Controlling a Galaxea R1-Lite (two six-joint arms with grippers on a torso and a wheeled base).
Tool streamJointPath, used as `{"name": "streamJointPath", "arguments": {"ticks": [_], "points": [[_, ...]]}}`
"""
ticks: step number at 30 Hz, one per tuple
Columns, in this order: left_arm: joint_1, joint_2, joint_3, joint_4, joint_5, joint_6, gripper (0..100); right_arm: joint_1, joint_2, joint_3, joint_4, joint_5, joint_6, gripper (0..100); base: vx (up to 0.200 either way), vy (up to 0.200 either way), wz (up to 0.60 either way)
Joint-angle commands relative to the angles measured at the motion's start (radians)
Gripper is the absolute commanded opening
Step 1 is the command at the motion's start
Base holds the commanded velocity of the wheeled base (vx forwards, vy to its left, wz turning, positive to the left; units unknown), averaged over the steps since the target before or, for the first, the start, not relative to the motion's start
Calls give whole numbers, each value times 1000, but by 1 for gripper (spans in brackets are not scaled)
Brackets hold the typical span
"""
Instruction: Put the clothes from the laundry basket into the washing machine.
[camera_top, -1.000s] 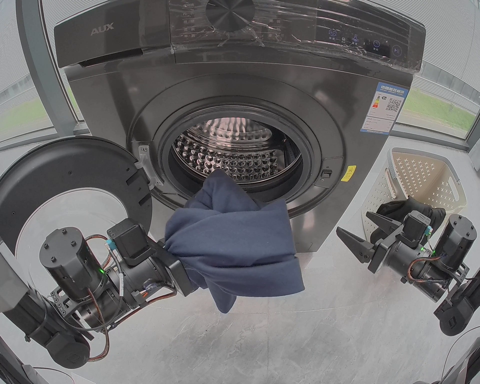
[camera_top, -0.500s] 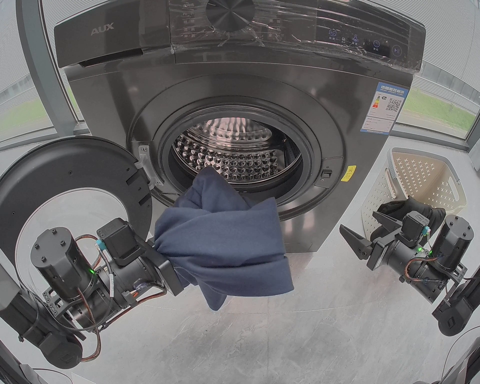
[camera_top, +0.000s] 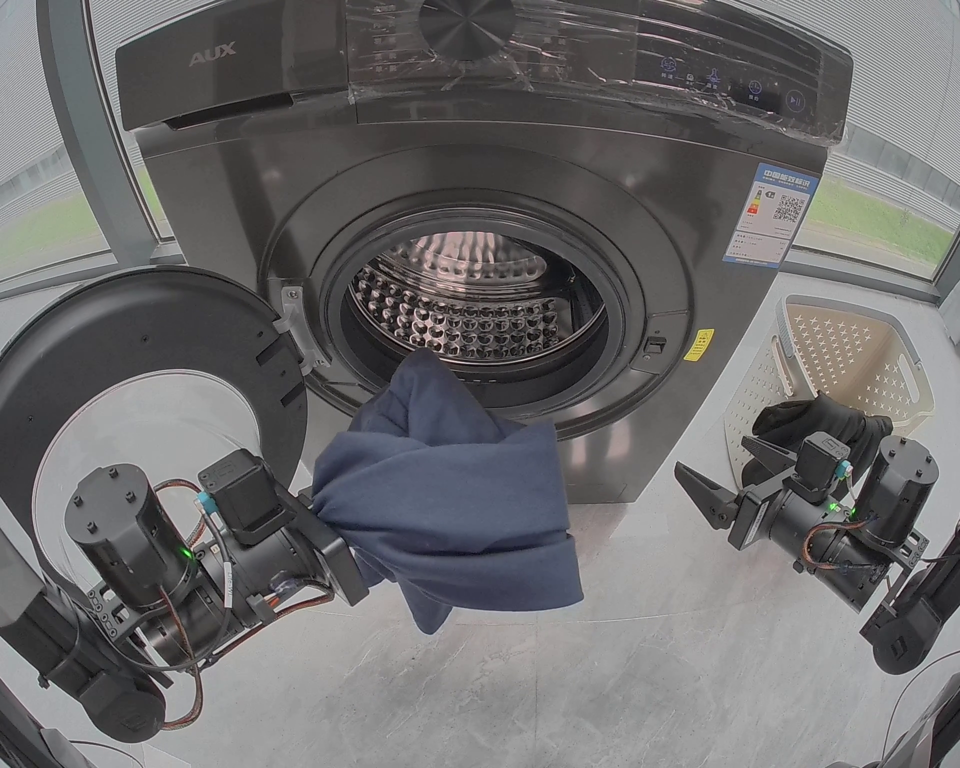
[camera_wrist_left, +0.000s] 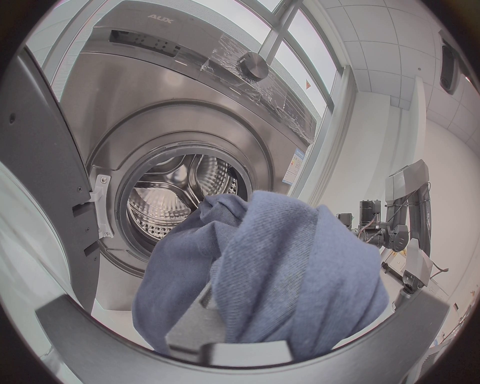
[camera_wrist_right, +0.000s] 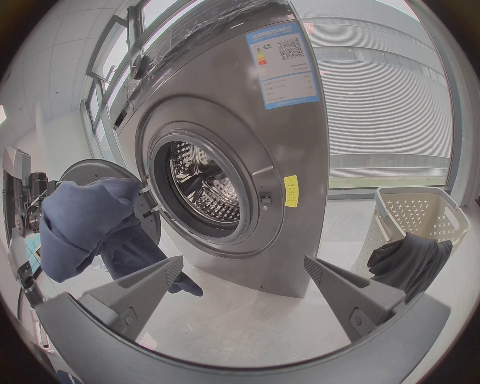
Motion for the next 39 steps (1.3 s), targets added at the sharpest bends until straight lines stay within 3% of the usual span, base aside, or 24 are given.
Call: {"name": "streamJointPath", "arguments": {"ticks": [1,10,14,20,39], "points": [[-2,9,1,-1,1,4,0,0,12,3,-3,0,1,100,0,0,0],[-2,14,1,-1,1,5,0,2,15,4,-4,1,3,100,0,0,0],[-2,17,1,-1,1,17,0,3,14,4,-4,1,1,100,200,0,0],[-2,49,9,-3,2,70,0,3,14,4,-4,3,1,100,100,0,0],[-37,49,23,-3,1,73,0,5,15,4,-4,4,3,100,11,0,0]]}}
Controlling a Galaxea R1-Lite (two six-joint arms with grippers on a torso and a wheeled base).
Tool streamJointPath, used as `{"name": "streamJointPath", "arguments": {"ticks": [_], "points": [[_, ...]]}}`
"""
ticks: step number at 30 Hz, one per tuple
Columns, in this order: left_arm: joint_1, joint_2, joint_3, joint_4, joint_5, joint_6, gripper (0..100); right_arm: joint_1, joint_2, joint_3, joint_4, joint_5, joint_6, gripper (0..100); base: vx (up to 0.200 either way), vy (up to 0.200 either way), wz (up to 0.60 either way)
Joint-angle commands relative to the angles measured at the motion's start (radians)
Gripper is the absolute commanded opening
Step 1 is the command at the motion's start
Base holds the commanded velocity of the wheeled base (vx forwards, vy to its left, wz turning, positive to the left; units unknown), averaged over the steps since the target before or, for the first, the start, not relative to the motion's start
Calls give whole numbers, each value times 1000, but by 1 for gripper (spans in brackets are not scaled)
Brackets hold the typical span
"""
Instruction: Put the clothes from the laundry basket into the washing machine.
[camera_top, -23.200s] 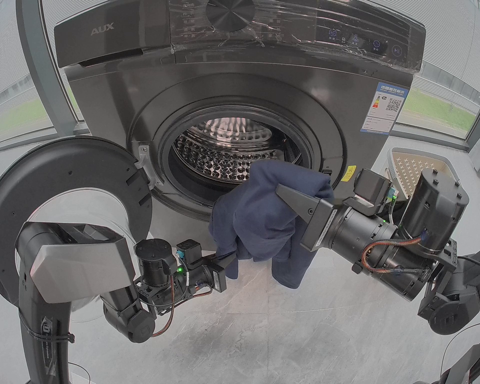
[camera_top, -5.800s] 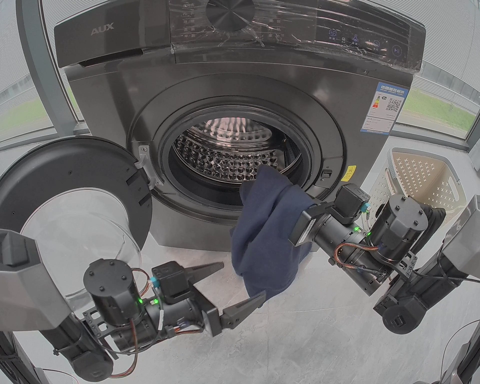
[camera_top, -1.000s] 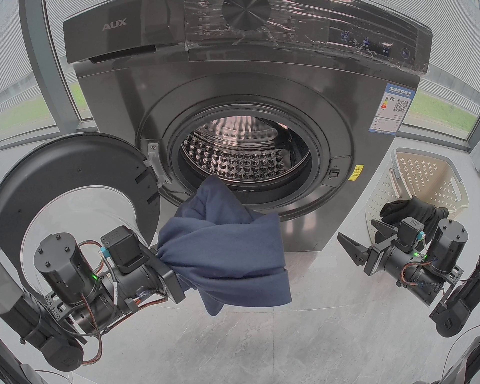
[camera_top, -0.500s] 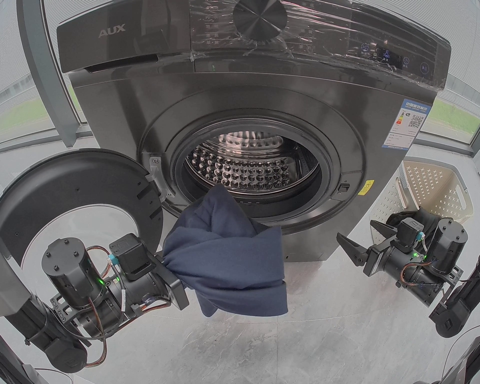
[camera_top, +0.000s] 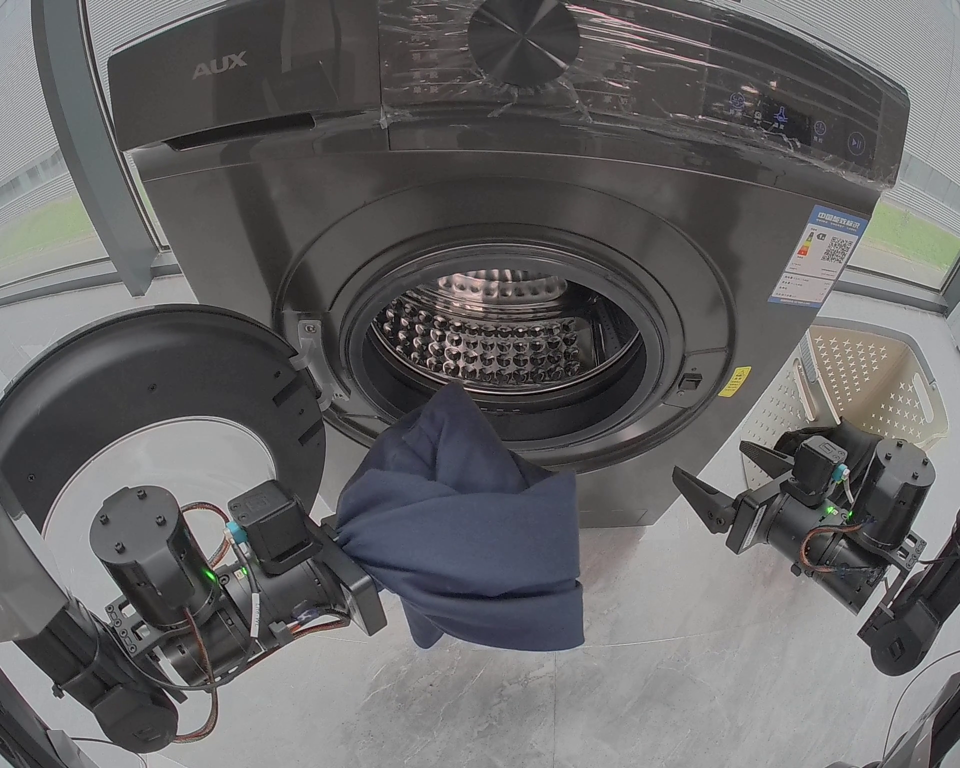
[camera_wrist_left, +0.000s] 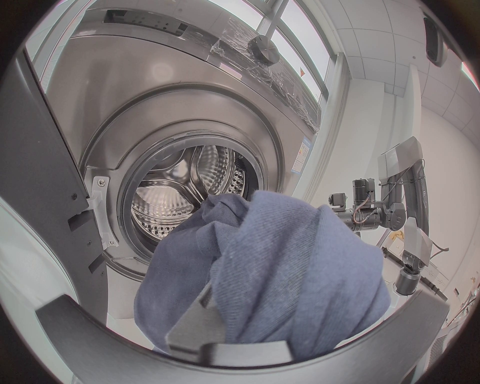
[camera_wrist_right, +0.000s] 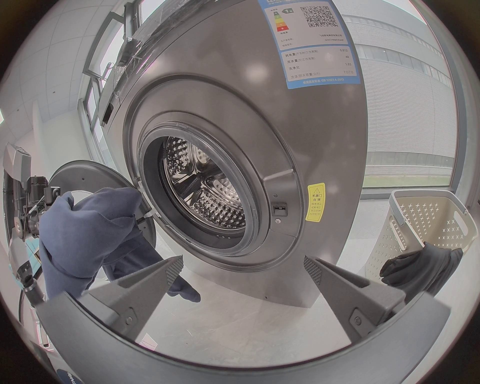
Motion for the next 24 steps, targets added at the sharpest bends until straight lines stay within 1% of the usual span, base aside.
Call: {"name": "streamJointPath", "arguments": {"ticks": [1,5,14,23,24], "points": [[0,3,-1,1,0,-1,0,1,2,0,0,1,0,100,200,0,0],[0,3,7,1,0,1,0,1,2,0,0,1,0,100,200,0,0],[0,7,12,1,-1,-1,0,1,3,0,0,2,0,100,0,0,0],[-3,7,13,-1,-1,1,0,3,8,1,-2,2,0,100,200,0,0],[-3,7,13,-1,-1,1,0,3,8,1,-2,2,0,100,0,0,0]]}}
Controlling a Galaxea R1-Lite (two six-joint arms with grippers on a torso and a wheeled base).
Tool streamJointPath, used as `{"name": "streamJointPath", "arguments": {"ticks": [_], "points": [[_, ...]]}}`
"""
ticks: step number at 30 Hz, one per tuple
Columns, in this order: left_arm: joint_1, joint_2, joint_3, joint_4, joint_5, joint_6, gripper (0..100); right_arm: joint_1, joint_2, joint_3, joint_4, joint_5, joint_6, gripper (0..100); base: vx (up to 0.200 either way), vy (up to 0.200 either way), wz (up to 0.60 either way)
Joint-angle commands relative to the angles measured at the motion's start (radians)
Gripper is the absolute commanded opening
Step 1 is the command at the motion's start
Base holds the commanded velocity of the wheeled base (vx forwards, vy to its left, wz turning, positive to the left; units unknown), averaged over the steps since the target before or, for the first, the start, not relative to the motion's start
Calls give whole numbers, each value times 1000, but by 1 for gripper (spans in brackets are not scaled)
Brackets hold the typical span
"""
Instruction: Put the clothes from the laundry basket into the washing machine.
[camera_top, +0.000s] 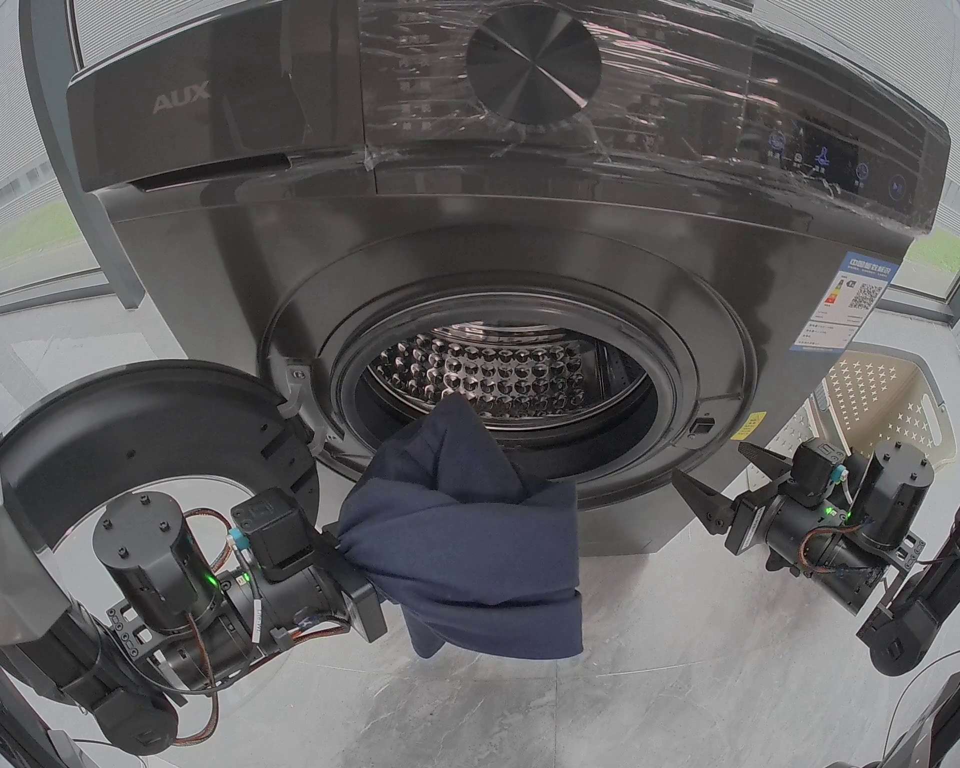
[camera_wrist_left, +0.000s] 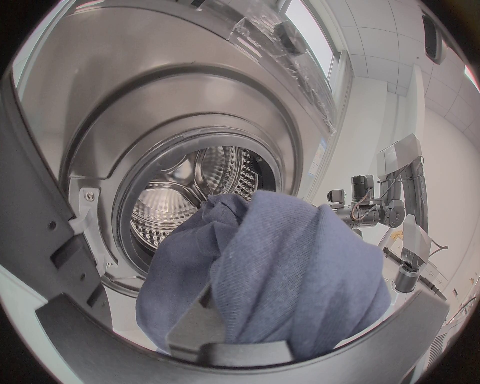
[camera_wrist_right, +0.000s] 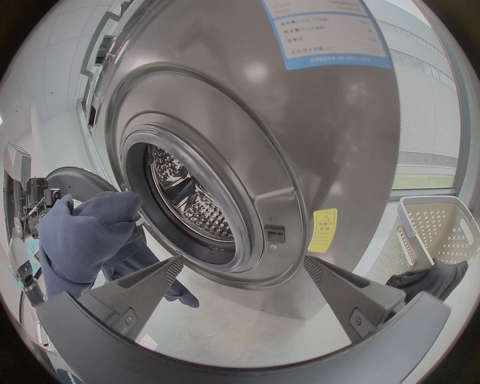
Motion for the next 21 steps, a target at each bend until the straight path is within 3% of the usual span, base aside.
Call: {"name": "streamJointPath", "arguments": {"ticks": [1,6,10,21], "points": [[-1,1,0,-1,1,1,0,6,3,3,-1,1,0,100,0,0,0],[-1,1,-1,-1,1,2,0,32,3,4,1,-5,2,100,0,0,0],[-4,9,-3,0,7,44,0,34,3,4,1,-5,2,100,0,0,0],[-4,15,-1,0,10,36,0,35,1,7,-1,-5,2,100,0,-55,0]]}}
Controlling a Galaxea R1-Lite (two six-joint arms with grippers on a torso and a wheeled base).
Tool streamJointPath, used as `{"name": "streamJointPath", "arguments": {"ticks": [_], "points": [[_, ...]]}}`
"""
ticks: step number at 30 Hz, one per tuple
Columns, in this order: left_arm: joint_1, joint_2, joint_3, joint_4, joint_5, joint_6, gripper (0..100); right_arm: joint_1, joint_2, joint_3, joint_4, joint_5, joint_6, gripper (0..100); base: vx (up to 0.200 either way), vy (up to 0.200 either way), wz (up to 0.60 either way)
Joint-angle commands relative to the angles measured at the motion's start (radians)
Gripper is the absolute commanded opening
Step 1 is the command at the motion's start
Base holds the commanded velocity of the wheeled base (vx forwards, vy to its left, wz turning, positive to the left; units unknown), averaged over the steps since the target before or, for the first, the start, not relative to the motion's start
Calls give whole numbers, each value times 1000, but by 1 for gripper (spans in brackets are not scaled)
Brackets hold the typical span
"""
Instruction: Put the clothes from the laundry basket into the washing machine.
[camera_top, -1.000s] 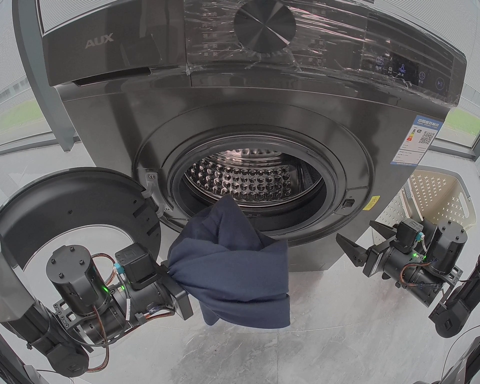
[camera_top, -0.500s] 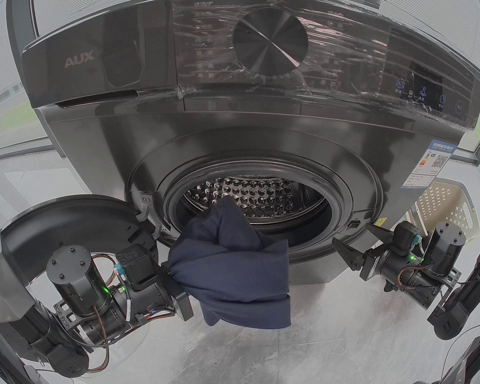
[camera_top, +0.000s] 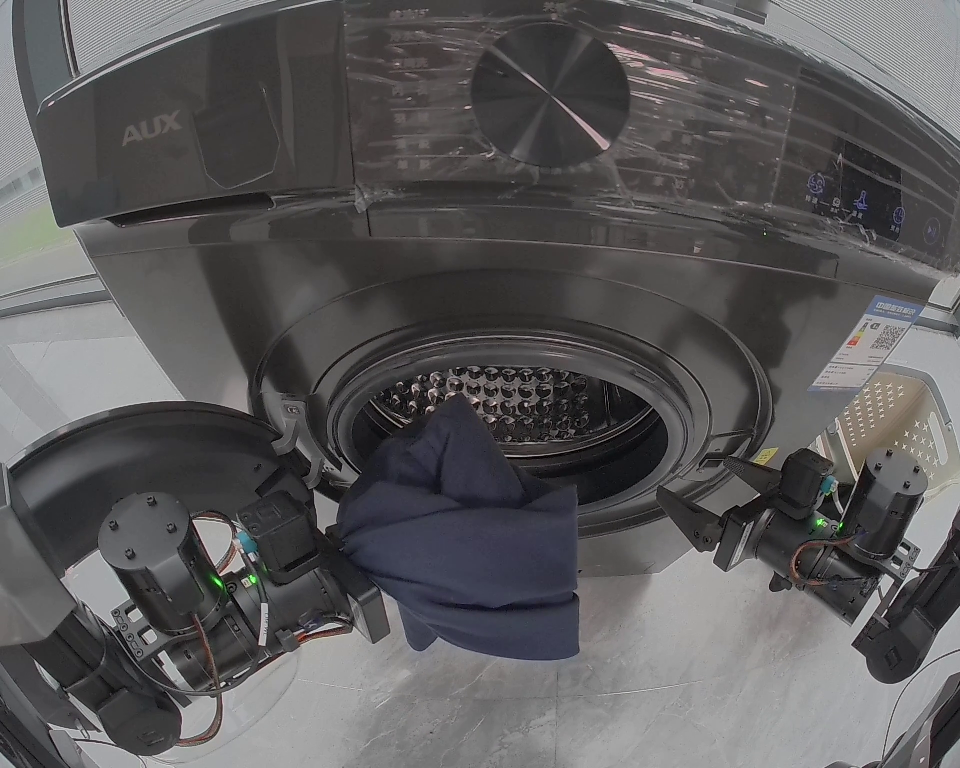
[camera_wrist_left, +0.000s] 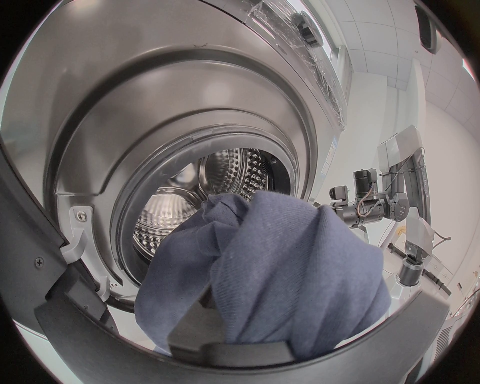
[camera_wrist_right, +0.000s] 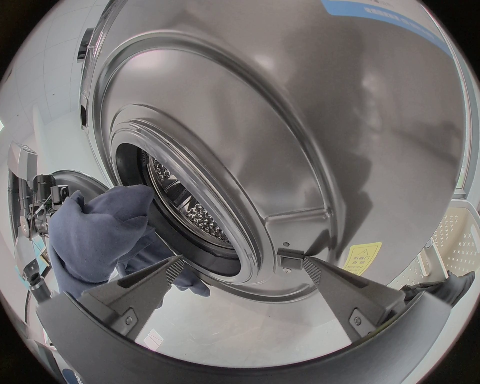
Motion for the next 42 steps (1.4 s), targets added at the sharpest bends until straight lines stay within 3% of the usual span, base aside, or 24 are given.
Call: {"name": "streamJointPath", "arguments": {"ticks": [1,6,8,16,20,27,32,36,42], "points": [[0,2,1,-1,-1,-1,0,2,-1,8,-9,0,-1,100,0,0,0],[-4,6,-4,-1,-1,1,0,30,-8,31,-12,3,-1,100,0,0,0],[-6,25,-42,1,1,-18,0,51,-22,38,-12,6,-1,100,0,0,0],[-8,164,-263,2,-7,-34,0,110,-45,69,-15,5,-3,100,0,0,0],[-18,252,-335,10,15,-76,0,122,-53,71,-15,5,-3,100,0,0,0],[-27,363,-432,32,64,-76,0,131,-59,72,-15,10,-1,100,0,0,0],[-8,401,-625,180,114,-90,0,133,-59,72,-15,10,-3,100,0,0,0],[-15,414,-719,285,122,-119,0,133,-59,77,-15,11,-3,100,0,0,0],[15,487,-871,371,125,-120,0,131,-56,78,-16,11,-1,100,0,0,0]]}}
